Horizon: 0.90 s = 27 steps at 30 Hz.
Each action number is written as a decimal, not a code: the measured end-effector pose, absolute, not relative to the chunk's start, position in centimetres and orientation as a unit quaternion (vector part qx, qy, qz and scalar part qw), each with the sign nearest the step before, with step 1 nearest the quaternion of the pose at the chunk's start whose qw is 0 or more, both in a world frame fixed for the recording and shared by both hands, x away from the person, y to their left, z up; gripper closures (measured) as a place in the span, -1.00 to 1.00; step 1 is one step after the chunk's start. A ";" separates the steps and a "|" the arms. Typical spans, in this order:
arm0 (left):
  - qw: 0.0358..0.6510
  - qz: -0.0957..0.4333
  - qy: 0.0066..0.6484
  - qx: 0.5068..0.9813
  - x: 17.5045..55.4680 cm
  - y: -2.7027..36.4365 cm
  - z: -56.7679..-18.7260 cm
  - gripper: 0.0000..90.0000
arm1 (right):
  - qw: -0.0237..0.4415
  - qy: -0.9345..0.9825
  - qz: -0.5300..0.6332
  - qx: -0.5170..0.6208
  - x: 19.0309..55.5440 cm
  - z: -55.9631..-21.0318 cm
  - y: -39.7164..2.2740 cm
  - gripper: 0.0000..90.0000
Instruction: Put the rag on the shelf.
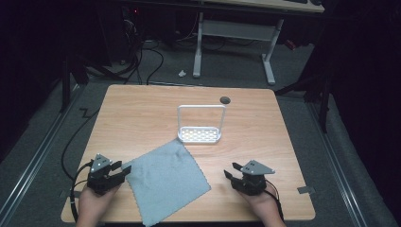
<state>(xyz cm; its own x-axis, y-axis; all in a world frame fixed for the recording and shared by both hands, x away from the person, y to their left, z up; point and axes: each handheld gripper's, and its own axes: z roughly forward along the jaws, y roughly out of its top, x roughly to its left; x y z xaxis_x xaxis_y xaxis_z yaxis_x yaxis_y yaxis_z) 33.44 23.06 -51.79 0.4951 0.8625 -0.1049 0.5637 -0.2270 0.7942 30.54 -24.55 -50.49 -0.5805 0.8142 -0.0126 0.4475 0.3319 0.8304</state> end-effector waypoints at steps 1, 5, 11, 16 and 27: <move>0.410 0.184 0.465 0.763 33.4 22.9 -51.8 0.11 | 0.210 0.774 0.426 0.418 30.8 -50.4 -25.0 0.19; 0.410 0.177 0.464 0.765 33.3 22.7 -51.9 0.11 | 0.215 0.780 0.416 0.415 31.2 -50.8 -25.2 0.18; 0.419 0.173 0.470 0.757 33.3 23.0 -51.8 0.11 | 0.214 0.779 0.418 0.415 31.1 -50.8 -25.2 0.16; 0.418 0.171 0.471 0.757 33.3 23.0 -51.7 0.10 | 0.211 0.786 0.414 0.407 31.1 -51.0 -24.5 0.16; 0.415 0.157 0.456 0.772 32.4 21.8 -51.6 0.21 | 0.198 0.802 0.423 0.373 31.1 -50.9 -22.3 0.24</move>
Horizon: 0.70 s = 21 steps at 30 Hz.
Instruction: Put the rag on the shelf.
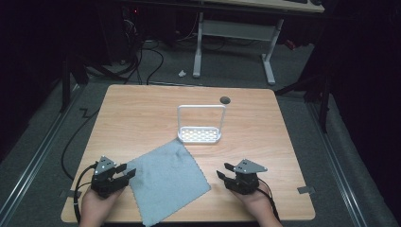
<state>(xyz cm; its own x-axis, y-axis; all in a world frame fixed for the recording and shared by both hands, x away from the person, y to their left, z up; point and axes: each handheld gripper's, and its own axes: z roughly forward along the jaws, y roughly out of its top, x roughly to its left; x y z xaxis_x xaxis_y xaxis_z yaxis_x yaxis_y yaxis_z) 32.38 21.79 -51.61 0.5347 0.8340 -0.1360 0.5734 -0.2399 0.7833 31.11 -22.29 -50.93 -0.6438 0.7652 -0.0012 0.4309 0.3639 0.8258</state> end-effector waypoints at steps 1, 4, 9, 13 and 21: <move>0.408 0.151 0.449 0.781 32.1 21.4 -51.6 0.23 | 0.197 0.803 0.423 0.370 31.2 -50.9 -22.0 0.26; 0.395 0.138 0.427 0.802 31.3 20.5 -51.6 0.52 | 0.192 0.810 0.428 0.351 31.5 -51.0 -20.6 0.63; 0.377 0.124 0.413 0.819 30.2 19.4 -51.6 0.99 | 0.177 0.844 0.407 0.302 32.5 -51.0 -17.7 1.00; 0.356 0.130 0.407 0.831 28.9 18.8 -51.8 1.00 | 0.171 0.854 0.396 0.293 33.6 -51.4 -15.5 1.00; 0.358 0.111 0.422 0.826 28.8 19.2 -52.4 1.00 | 0.160 0.872 0.358 0.291 35.7 -52.9 -13.6 1.00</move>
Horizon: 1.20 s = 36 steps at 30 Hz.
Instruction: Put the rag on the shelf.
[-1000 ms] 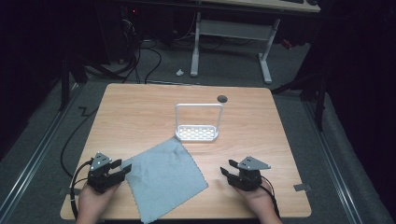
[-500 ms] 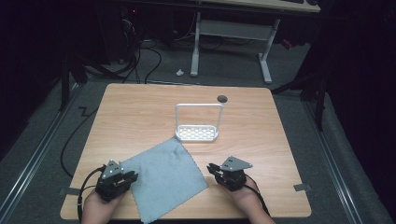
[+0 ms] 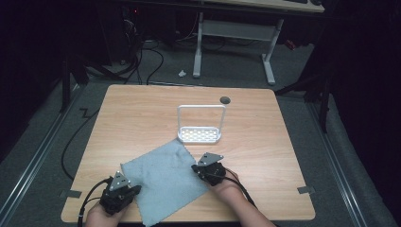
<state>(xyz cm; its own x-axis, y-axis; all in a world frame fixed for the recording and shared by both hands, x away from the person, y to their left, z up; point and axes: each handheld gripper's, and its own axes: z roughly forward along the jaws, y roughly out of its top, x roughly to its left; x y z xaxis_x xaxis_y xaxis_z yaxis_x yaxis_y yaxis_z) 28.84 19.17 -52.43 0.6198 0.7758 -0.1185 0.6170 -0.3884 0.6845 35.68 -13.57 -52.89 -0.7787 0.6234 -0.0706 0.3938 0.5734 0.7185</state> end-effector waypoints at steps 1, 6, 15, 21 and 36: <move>0.361 0.109 0.421 0.825 28.9 19.2 -52.5 1.00 | 0.158 0.873 0.356 0.294 35.7 -52.8 -13.6 1.00; 0.366 0.102 0.419 0.824 29.2 19.5 -52.5 0.99 | 0.155 0.877 0.353 0.288 34.9 -52.7 -14.2 1.00; 0.377 0.103 0.424 0.817 31.9 19.1 -52.8 0.97 | 0.126 0.878 0.364 0.284 30.7 -52.7 -16.2 1.00; 0.389 0.114 0.426 0.809 32.6 18.4 -52.7 0.83 | 0.155 0.858 0.386 0.301 31.0 -51.9 -17.0 1.00; 0.387 0.109 0.396 0.825 32.0 16.4 -52.9 0.85 | 0.180 0.865 0.343 0.318 32.7 -52.7 -17.4 1.00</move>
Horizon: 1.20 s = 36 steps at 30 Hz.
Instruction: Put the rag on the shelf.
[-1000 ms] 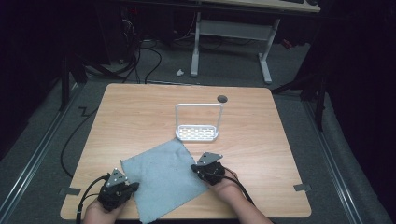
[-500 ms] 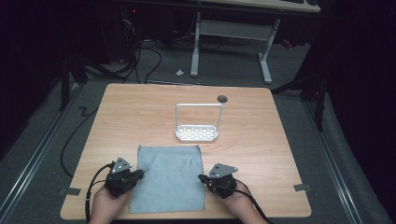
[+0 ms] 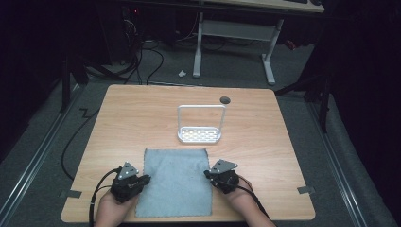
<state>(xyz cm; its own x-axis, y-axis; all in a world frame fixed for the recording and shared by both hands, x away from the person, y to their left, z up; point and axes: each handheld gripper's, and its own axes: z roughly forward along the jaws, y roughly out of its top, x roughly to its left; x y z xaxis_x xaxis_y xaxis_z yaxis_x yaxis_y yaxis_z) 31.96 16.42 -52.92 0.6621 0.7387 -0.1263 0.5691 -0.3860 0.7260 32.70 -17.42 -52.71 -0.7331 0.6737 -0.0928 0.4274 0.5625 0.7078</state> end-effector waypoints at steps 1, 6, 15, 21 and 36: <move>0.387 0.109 0.391 0.828 32.0 16.1 -52.9 0.85 | 0.178 0.863 0.343 0.325 32.5 -52.7 -17.8 1.00; 0.388 0.098 0.362 0.842 32.1 14.1 -52.9 0.86 | 0.181 0.854 0.342 0.347 31.9 -52.7 -20.0 1.00; 0.399 0.079 0.339 0.848 32.5 12.0 -53.0 0.87 | 0.189 0.837 0.337 0.387 30.9 -52.6 -23.2 1.00; 0.398 0.073 0.323 0.856 32.2 11.1 -52.9 0.87 | 0.193 0.832 0.336 0.397 30.6 -52.6 -24.1 1.00; 0.424 0.132 0.413 0.795 36.8 13.1 -52.2 0.55 | 0.196 0.816 0.365 0.403 30.7 -51.9 -24.9 0.91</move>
